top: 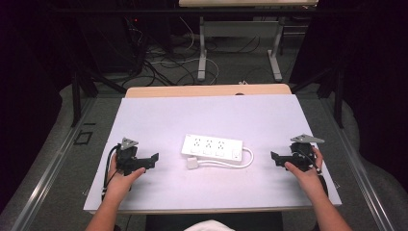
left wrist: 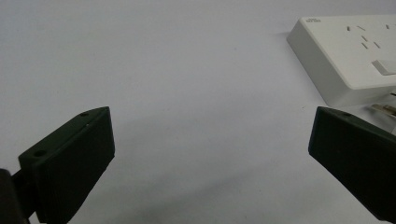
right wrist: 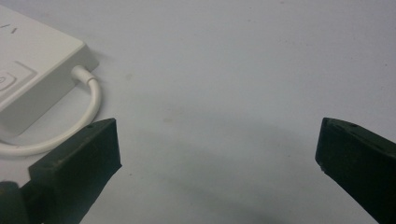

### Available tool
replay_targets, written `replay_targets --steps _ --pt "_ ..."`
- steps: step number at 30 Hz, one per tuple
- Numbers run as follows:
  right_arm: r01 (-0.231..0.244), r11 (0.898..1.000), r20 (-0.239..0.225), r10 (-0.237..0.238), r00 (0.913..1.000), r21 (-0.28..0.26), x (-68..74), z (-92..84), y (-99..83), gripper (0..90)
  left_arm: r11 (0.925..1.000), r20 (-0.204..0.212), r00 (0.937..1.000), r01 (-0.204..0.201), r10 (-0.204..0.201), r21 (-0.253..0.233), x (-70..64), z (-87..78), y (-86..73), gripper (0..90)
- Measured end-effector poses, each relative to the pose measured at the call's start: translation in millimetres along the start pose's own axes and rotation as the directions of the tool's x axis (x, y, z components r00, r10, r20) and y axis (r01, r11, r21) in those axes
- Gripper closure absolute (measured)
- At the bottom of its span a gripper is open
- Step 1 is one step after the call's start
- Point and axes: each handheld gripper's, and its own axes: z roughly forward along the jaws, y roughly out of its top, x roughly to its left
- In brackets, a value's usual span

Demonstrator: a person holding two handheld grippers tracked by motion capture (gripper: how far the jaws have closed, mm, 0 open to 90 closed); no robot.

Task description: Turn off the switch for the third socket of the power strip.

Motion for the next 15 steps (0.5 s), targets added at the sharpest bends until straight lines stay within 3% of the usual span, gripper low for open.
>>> replay_targets --steps 8,9,10,15 --pt "0.038 0.999 -0.037 -0.038 0.9986 0.000 6.4 -0.9 -0.3 0.0 0.9997 0.009 0.9998 -0.020 0.020 0.014 -5.0 -2.6 1.1 0.6" --pt "0.048 0.999 -0.036 -0.047 0.9982 0.005 7.3 -1.3 -0.3 0.0 0.9986 0.019 0.9989 -0.043 0.042 0.030 -7.3 -3.2 1.1 0.7" --pt "0.048 0.999 -0.042 -0.048 0.9979 0.000 8.3 -0.5 -0.3 0.0 0.9994 0.014 0.9993 -0.034 0.034 0.006 -9.6 -1.4 0.3 0.7" --pt "0.057 0.998 -0.045 -0.057 0.9974 0.000 11.4 0.1 0.1 0.0 0.9987 0.029 0.9983 -0.050 0.050 0.008 -15.4 -3.1 1.3 0.8"
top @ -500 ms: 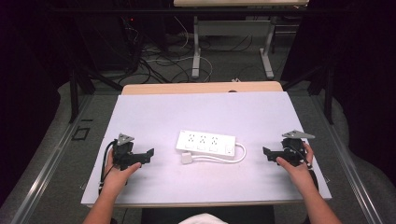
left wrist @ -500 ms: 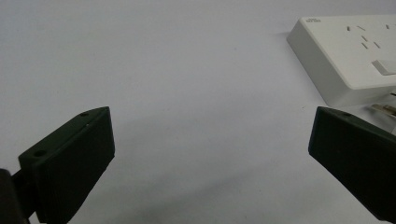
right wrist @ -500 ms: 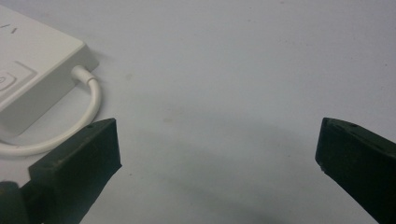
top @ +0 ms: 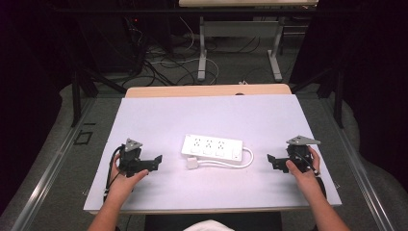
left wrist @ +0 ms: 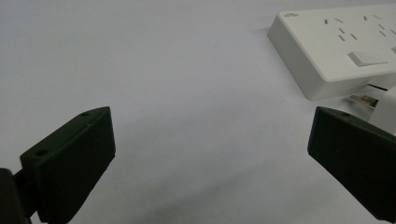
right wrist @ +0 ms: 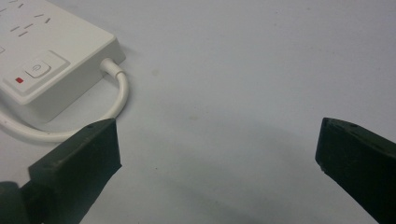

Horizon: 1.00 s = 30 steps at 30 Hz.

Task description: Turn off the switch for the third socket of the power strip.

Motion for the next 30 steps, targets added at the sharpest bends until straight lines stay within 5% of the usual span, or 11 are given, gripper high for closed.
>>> replay_targets --steps 17,30 --pt "0.030 0.999 -0.019 -0.030 0.9994 0.011 8.9 2.9 -1.5 0.0 0.9952 0.042 0.9945 -0.096 0.095 0.019 -23.5 2.5 4.2 3.8" --pt "0.037 0.999 -0.025 -0.037 0.9990 0.013 10.8 3.3 -2.0 0.0 0.9919 0.086 0.9889 -0.124 0.121 0.029 -39.0 2.8 6.4 10.0"
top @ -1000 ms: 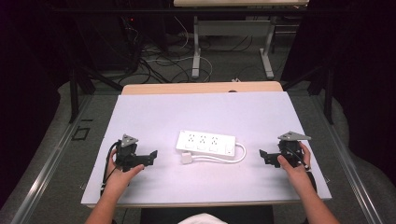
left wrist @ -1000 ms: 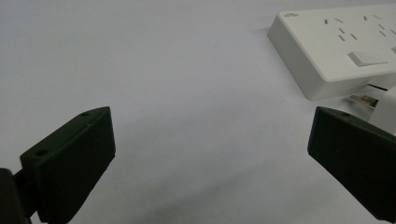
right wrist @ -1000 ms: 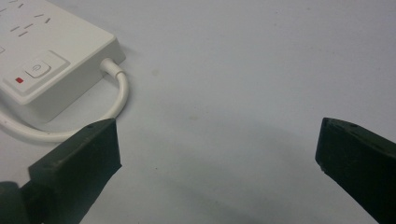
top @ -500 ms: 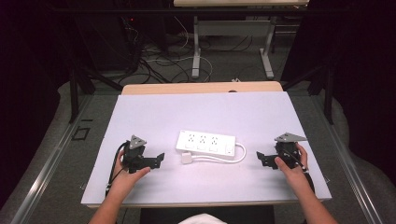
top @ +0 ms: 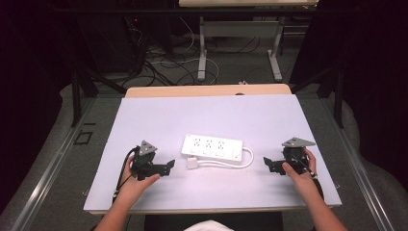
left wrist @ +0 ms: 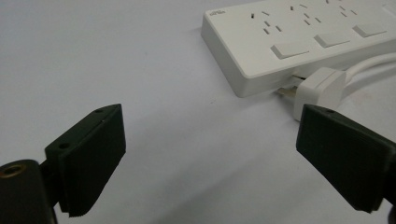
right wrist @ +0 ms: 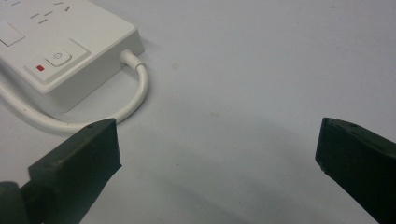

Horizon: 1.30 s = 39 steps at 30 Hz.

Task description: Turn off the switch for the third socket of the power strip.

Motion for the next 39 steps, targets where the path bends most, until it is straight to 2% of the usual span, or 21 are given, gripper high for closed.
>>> replay_targets --steps 2,6,9,11,18,25,34,35,39 --pt "0.011 1.000 -0.005 -0.011 0.9999 0.003 0.1 0.7 -0.6 0.0 0.9999 0.000 0.9999 -0.015 0.015 -0.005 -2.8 0.4 1.5 15.4" --pt "0.012 1.000 -0.003 -0.012 0.9999 0.004 1.0 0.8 -0.7 0.0 0.9998 0.007 0.9998 -0.017 0.017 -0.005 -5.9 0.9 3.4 15.8" --pt "0.015 1.000 0.002 -0.015 0.9999 0.007 1.3 1.0 -1.0 0.0 0.9993 0.013 0.9994 -0.034 0.033 0.016 -8.5 1.3 5.6 16.1" --pt "0.014 1.000 0.002 -0.014 0.9999 0.008 1.1 1.1 -1.3 0.0 0.9996 0.009 0.9996 -0.026 0.026 0.012 -10.0 2.1 5.8 16.4" --pt "0.007 1.000 -0.001 -0.007 1.0000 0.011 1.0 1.5 -2.3 0.0 0.9980 0.010 0.9989 -0.047 0.046 0.042 -11.0 3.0 11.1 20.9" --pt "0.008 1.000 0.002 -0.008 1.0000 0.013 1.2 1.7 -2.8 0.0 0.9976 0.023 0.9981 -0.058 0.058 0.038 -11.7 1.8 19.9 24.3" --pt "-0.001 1.000 0.006 0.001 1.0000 0.018 3.0 1.6 -2.7 0.0 0.9947 0.053 0.9946 -0.092 0.089 0.048 -15.9 5.8 29.0 26.4" --pt "-0.001 1.000 0.005 0.001 1.0000 0.019 3.0 1.7 -2.8 0.0 0.9929 0.066 0.9928 -0.104 0.101 0.057 -17.6 6.6 31.9 26.6" --pt "0.003 1.000 0.003 -0.003 1.0000 0.017 2.3 1.8 -3.3 0.0 0.9914 0.065 0.9911 -0.120 0.116 0.053 -20.4 8.5 37.4 27.4"
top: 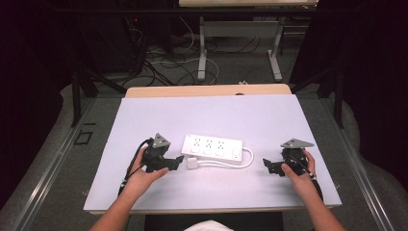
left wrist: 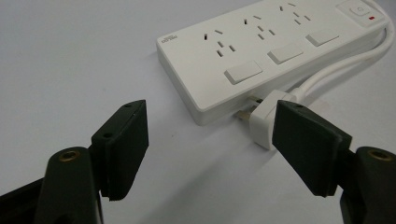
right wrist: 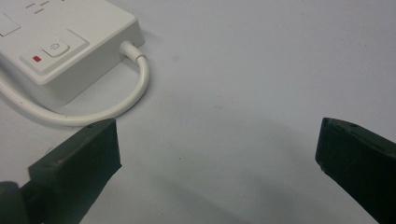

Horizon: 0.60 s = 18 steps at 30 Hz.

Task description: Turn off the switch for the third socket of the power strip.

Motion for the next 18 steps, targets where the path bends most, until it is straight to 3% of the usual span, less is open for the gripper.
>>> replay_targets --steps 5,11,18 --pt "0.001 1.000 0.003 -0.001 1.0000 -0.001 -0.6 -0.3 -0.2 0.0 0.9999 -0.002 1.0000 -0.001 0.001 0.010 -0.3 1.0 6.0 28.7" --pt "0.002 1.000 0.001 -0.002 1.0000 -0.002 -0.5 -0.1 -0.3 0.0 0.9997 0.025 0.9997 0.004 -0.004 0.023 0.4 1.8 15.9 34.6" --pt "0.001 1.000 0.003 -0.001 1.0000 -0.001 -0.8 0.3 -0.8 0.0 0.9988 0.049 0.9980 0.038 -0.039 0.030 -0.2 5.7 28.8 38.4"
